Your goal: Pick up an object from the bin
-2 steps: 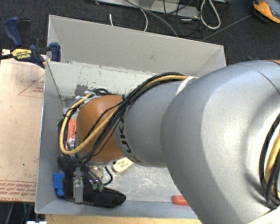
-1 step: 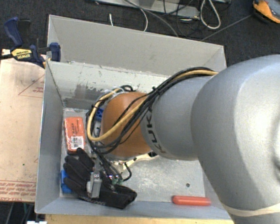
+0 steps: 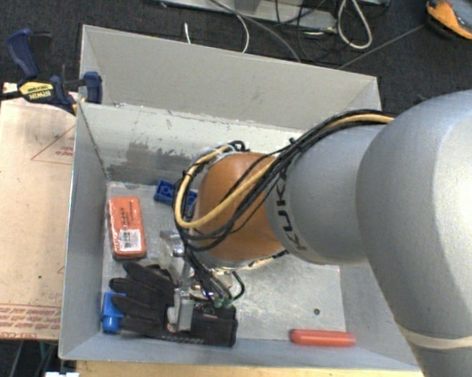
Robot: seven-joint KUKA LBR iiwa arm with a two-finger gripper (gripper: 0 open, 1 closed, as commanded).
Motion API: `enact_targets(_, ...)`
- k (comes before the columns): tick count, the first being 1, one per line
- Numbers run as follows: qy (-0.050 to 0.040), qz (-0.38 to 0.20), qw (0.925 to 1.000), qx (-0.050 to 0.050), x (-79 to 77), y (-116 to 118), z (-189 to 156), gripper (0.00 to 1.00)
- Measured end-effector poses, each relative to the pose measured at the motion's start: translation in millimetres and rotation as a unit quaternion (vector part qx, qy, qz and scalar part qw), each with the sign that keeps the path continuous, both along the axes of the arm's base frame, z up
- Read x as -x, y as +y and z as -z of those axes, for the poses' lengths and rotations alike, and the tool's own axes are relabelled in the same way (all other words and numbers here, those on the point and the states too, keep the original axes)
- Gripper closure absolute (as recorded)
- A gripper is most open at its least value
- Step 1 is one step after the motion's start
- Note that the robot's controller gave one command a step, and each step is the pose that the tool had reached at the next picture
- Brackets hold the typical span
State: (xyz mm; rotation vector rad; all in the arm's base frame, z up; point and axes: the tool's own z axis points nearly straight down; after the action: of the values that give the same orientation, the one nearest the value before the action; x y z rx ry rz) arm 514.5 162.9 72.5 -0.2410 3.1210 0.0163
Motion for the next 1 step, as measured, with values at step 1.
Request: enact_targets(1,0.0013,0.124,0.9923,-0.001,4.9,6.2,0.2,0.0)
